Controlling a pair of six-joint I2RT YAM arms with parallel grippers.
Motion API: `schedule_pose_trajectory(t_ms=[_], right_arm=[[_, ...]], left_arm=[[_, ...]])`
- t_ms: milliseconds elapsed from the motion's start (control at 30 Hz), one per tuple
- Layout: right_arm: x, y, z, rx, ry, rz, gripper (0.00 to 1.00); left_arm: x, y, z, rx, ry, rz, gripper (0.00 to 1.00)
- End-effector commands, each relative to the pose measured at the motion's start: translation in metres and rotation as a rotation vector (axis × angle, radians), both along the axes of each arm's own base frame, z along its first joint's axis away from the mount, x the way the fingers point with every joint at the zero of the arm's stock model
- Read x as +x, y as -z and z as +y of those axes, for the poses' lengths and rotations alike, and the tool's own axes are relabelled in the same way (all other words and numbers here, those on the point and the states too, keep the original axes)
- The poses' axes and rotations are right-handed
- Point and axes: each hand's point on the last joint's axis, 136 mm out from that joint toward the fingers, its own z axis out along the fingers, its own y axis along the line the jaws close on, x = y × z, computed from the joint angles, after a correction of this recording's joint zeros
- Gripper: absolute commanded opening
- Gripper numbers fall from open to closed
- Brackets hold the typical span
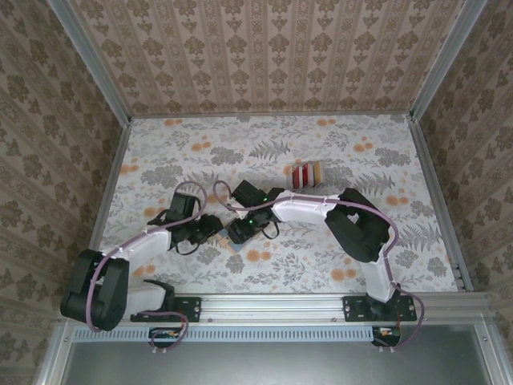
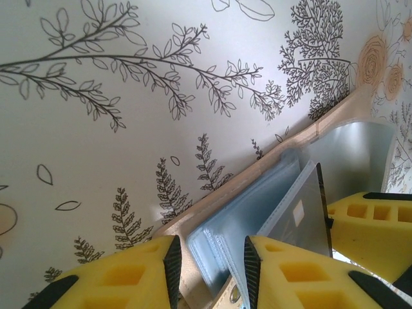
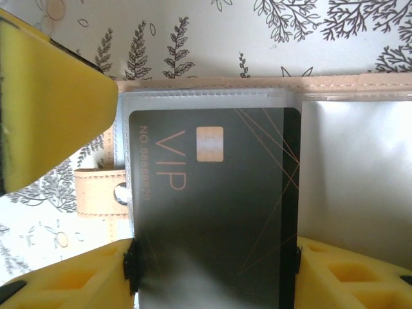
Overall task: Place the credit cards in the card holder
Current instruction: Flip over the card slot on the card holder.
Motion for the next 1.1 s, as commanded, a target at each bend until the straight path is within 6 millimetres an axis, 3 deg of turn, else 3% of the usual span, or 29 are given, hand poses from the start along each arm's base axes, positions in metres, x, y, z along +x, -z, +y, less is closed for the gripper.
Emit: schedule_pose_trajectory(t_ms=[0, 533, 867, 1067], right_arm=[[-0.005, -0.020, 0.010, 0.131, 0.000, 0.073, 0.58], [-0.006, -0.017, 0.008, 0.306, 0.027, 0.323, 0.56], [-0.004, -0.010, 0.005, 0.317, 0.048, 0.348, 0.55], [-0.001, -0.012, 0.006, 0.329, 0.059, 0.344, 0.55]], left_arm=[[0.000, -0.008, -0.003, 0.030, 0.029, -0.009, 0.35], [0.015, -0.041, -0.029, -0.147, 0.032, -0.064, 0.38], [0.021, -0.062, -0.034, -0.210, -0.001, -0.107, 0.42], [0.017, -0.051, -0.034, -0.197, -0.006, -0.065, 0.42]])
